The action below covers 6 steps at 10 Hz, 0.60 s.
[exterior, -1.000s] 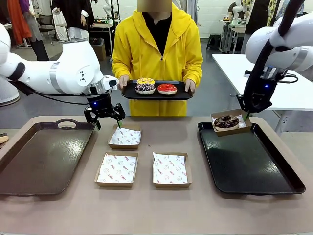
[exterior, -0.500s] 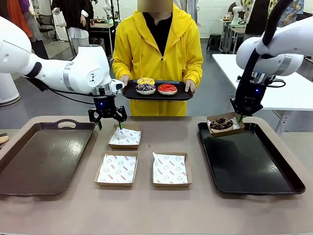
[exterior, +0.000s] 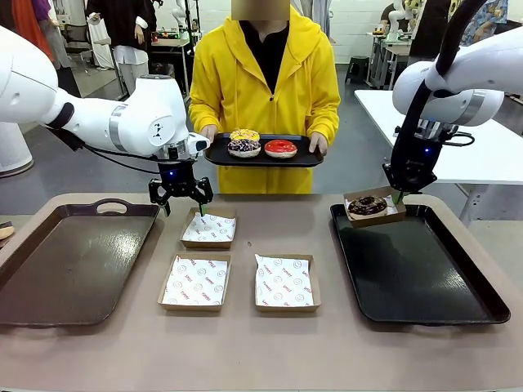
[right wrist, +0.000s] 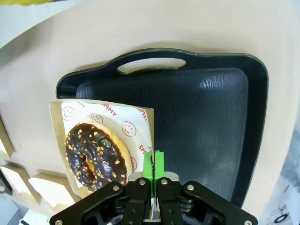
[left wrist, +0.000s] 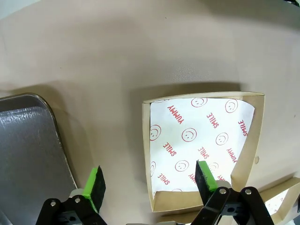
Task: Individually package the donuts and arrange them on the tray.
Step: Place the picked Paper togo box on the Handle tray while simultaneously picking up another Paper togo box from the table with the other hand.
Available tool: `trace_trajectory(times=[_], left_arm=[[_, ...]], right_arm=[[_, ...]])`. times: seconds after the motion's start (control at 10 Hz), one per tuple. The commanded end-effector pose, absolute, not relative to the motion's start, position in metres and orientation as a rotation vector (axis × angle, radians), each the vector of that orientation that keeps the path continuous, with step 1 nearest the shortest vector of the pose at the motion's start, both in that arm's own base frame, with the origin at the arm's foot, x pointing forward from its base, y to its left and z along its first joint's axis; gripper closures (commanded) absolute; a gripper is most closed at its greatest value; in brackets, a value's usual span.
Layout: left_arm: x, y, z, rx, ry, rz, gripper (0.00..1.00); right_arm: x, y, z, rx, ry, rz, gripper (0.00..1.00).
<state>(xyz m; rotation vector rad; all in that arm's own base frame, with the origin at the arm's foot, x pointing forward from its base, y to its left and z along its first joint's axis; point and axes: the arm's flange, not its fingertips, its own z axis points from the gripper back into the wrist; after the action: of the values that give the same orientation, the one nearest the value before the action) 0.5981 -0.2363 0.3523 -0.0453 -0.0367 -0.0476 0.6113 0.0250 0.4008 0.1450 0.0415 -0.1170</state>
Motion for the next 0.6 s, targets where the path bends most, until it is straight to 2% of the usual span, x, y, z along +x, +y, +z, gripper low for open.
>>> trace_trajectory(times=[0.0, 0.5], left_arm=[[0.598, -0.234, 0.353, -0.055, -0.034, -0.048, 0.0], [0.599, -0.237, 0.347, -0.042, -0.056, -0.035, 0.0]], right_arm=[[0.612, 0.025, 0.4, 0.139, 0.035, -0.103, 0.99], [0.6, 0.043, 0.394, 0.037, -0.048, -0.118, 0.99]])
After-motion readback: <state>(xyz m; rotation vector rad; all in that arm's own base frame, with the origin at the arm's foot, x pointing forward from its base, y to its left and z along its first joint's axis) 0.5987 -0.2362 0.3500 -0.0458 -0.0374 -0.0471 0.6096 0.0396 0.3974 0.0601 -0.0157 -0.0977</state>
